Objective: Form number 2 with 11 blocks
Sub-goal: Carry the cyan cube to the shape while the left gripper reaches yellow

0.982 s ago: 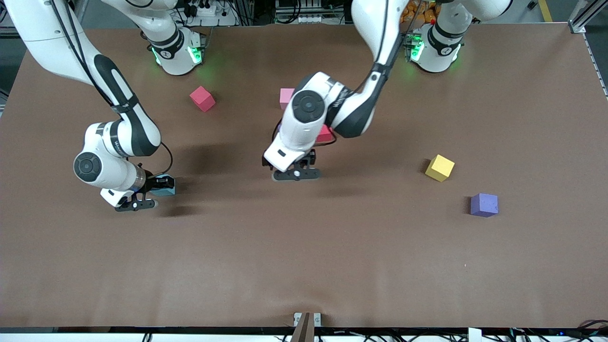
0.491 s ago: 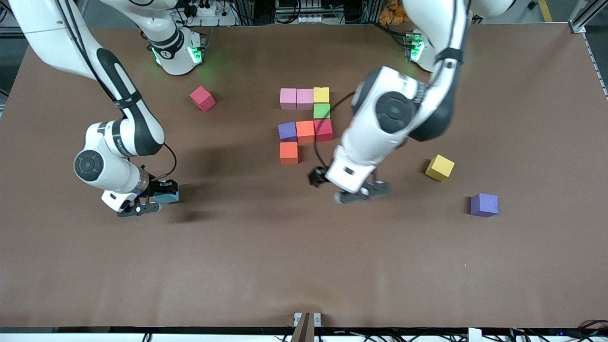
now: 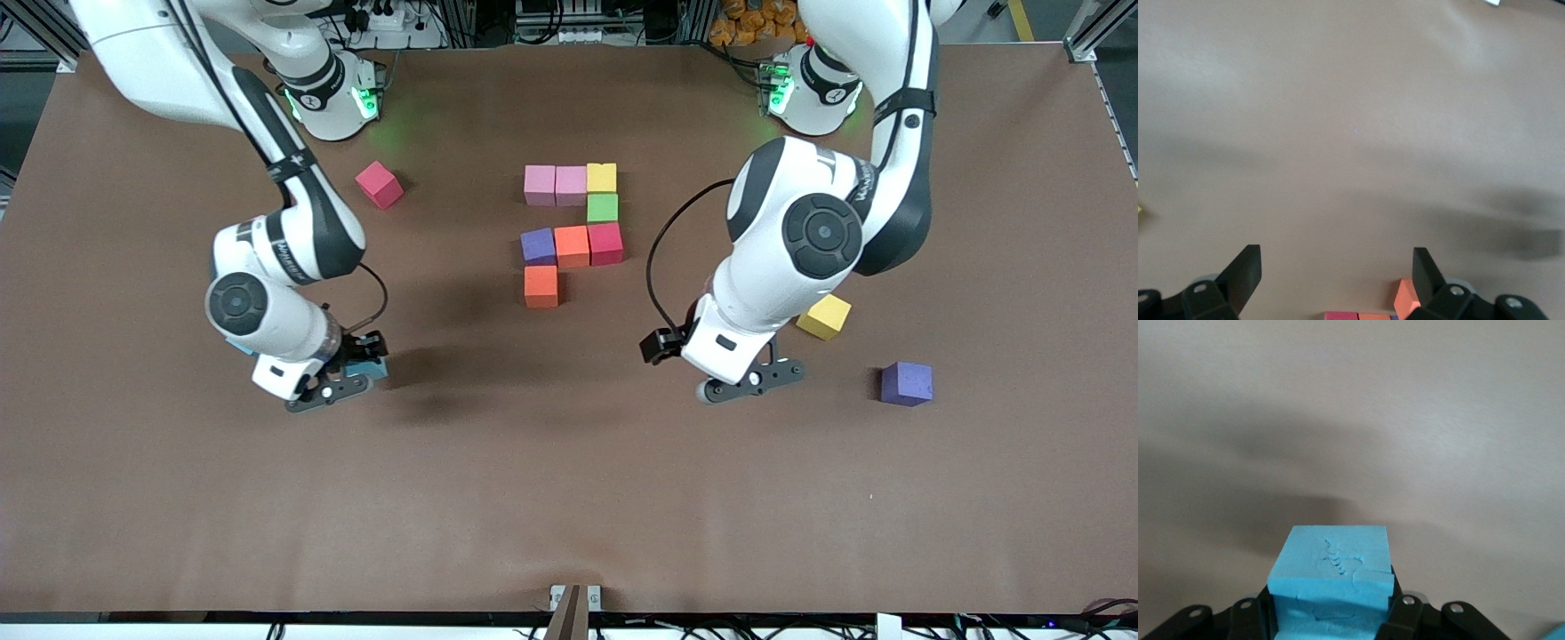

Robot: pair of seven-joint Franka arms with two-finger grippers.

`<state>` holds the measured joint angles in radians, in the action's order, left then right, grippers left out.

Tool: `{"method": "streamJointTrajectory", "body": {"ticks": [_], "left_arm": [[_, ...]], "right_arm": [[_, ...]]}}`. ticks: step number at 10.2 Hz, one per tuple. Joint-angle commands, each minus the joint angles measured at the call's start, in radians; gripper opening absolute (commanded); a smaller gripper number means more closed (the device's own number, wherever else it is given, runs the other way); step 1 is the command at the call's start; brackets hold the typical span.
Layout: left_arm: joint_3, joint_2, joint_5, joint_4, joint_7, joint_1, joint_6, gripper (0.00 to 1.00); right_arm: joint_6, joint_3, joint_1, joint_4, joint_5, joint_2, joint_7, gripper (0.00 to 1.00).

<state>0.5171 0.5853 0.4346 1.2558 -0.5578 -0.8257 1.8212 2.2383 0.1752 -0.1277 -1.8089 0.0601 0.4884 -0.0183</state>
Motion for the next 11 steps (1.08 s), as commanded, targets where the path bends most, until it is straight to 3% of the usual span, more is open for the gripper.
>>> {"method": "streamJointTrajectory", "body": {"ticks": [1, 6, 11], "left_arm": [[-0.005, -0.051, -0.026, 0.028, 0.083, 0.061, -0.078, 1.00], [-0.006, -0.073, -0.144, 0.037, 0.171, 0.181, -0.186, 1.00], [-0.005, -0.071, -0.149, 0.048, 0.261, 0.255, -0.194, 1.00]], "right_arm": [[-0.009, -0.003, -0.074, 0.094, -0.003, 0.074, -0.080, 0.00], [-0.008, -0.003, -0.245, 0.259, -0.003, 0.209, -0.382, 0.00], [-0.008, -0.002, -0.357, 0.352, -0.031, 0.286, -0.612, 0.00]]}}
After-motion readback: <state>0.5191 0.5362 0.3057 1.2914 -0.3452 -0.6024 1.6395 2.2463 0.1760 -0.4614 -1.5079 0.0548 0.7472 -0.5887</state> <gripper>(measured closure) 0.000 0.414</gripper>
